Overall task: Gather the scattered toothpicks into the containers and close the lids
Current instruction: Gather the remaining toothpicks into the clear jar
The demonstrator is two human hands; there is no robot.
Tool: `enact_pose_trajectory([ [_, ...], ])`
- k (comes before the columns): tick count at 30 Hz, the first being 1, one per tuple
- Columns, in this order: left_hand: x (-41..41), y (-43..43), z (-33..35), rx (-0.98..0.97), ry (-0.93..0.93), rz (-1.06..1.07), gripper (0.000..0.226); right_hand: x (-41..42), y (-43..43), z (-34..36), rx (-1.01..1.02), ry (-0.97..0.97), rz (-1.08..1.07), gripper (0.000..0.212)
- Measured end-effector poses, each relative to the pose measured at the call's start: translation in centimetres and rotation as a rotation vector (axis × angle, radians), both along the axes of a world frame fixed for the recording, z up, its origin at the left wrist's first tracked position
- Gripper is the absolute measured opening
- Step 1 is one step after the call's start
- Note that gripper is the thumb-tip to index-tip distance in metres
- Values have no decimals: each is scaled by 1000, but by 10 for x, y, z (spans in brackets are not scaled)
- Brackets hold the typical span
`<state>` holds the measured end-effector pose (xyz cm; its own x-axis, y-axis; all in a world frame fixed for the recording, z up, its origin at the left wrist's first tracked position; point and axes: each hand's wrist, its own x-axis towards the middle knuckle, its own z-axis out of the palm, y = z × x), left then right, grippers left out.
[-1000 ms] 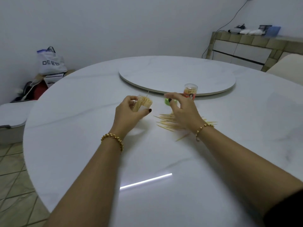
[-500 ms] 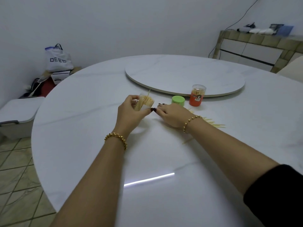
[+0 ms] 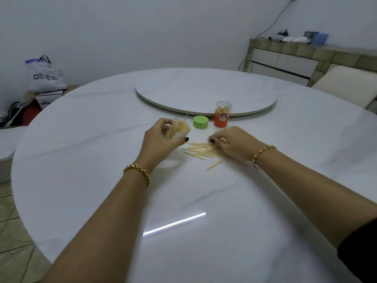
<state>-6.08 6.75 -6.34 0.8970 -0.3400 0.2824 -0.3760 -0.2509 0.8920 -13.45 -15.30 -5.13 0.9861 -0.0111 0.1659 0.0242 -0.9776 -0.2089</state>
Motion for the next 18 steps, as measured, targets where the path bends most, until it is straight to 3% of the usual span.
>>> enact_pose_trajectory([
  [6,-9,-8,0,34,-18,-57,47,-14,-23,-9,-101,-12,2,30],
  [10,-13,-11,0,45,-24,-80,47,-27,-30,-8,23,-14,-89,35],
  [14,-16,-13,0,55,-32,-95,49,-37,-29,-10,161,132,-252,46],
  [18,-17,-14,-1,52,-27,-96,51,-34,-21,-22,168,177,-326,48],
])
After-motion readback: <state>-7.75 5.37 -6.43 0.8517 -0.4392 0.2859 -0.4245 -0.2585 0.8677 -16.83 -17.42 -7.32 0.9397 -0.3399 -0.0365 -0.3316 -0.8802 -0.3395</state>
